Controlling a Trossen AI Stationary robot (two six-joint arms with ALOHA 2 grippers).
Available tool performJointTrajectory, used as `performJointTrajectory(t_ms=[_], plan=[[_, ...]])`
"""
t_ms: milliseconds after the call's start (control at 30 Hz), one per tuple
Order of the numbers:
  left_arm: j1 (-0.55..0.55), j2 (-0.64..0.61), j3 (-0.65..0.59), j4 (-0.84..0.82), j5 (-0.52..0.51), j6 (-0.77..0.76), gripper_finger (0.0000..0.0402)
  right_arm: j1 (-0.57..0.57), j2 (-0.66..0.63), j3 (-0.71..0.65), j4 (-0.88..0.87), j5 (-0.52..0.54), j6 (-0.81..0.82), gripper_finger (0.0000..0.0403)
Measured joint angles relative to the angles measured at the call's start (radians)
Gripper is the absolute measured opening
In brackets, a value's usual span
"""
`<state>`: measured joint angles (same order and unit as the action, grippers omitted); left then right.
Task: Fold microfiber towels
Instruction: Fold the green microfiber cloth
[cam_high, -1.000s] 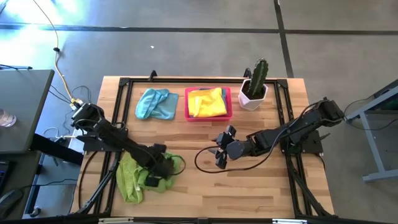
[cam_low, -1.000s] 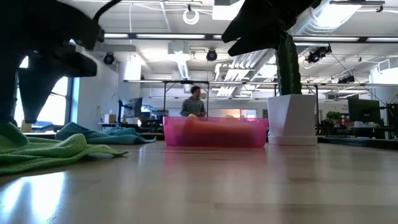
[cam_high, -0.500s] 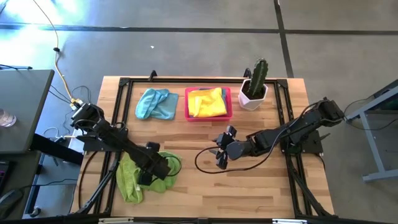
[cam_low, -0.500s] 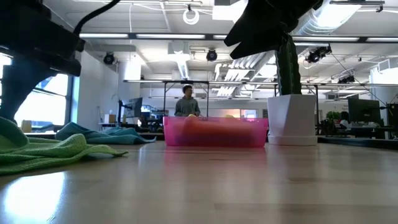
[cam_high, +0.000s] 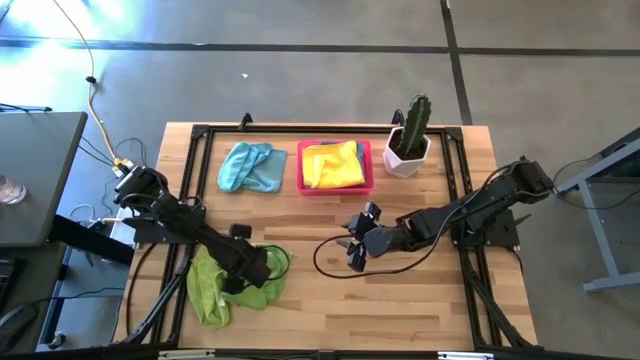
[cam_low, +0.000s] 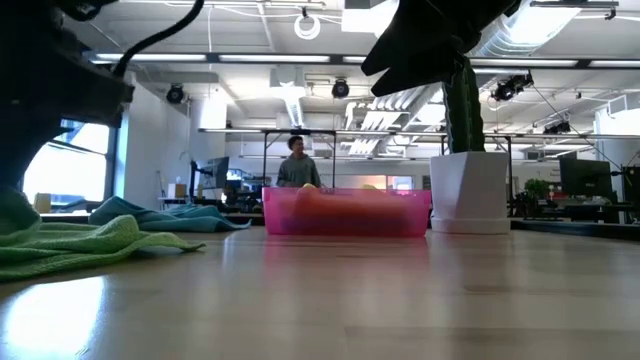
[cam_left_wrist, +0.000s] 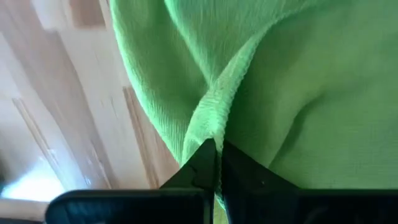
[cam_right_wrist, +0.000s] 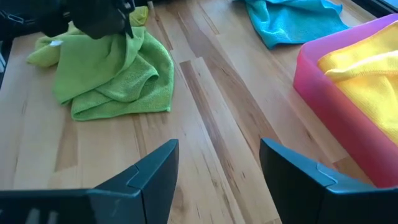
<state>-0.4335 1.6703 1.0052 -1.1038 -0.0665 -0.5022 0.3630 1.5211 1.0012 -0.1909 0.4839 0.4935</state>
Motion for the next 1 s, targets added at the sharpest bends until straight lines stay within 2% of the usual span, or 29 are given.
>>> performJointTrajectory(t_ms=[200, 333, 400, 467, 633, 800, 1000], plan=[[-0.001, 0.000, 0.125, 0.005, -0.039, -0.030, 0.0002, 0.044, 0.006, 0.000, 0.015, 0.031, 0.058, 0.0216], [-0.001, 0.000, 0.218, 0.007, -0.118, -0.031, 0.0001, 0.127, 0.029, -0.002, 0.102, 0.188, 0.042, 0.0216], [-0.001, 0.000, 0.257, 0.007, -0.138, 0.021, 0.0001, 0.163, 0.033, -0.002, 0.127, 0.283, 0.023, 0.0216], [0.003, 0.000, 0.296, 0.013, -0.147, 0.077, 0.0001, 0.186, 0.035, -0.002, 0.152, 0.325, 0.023, 0.0216], [0.028, 0.000, 0.396, 0.052, -0.152, 0.169, 0.0000, 0.224, 0.037, -0.002, 0.227, 0.261, -0.015, 0.0216], [0.052, 0.000, 0.499, 0.061, -0.145, 0.280, 0.0000, 0.269, 0.037, -0.002, 0.393, 0.241, -0.204, 0.0216], [0.093, 0.000, 0.606, 0.060, -0.060, 0.375, 0.0000, 0.273, 0.037, -0.002, 0.422, 0.183, -0.271, 0.0216]])
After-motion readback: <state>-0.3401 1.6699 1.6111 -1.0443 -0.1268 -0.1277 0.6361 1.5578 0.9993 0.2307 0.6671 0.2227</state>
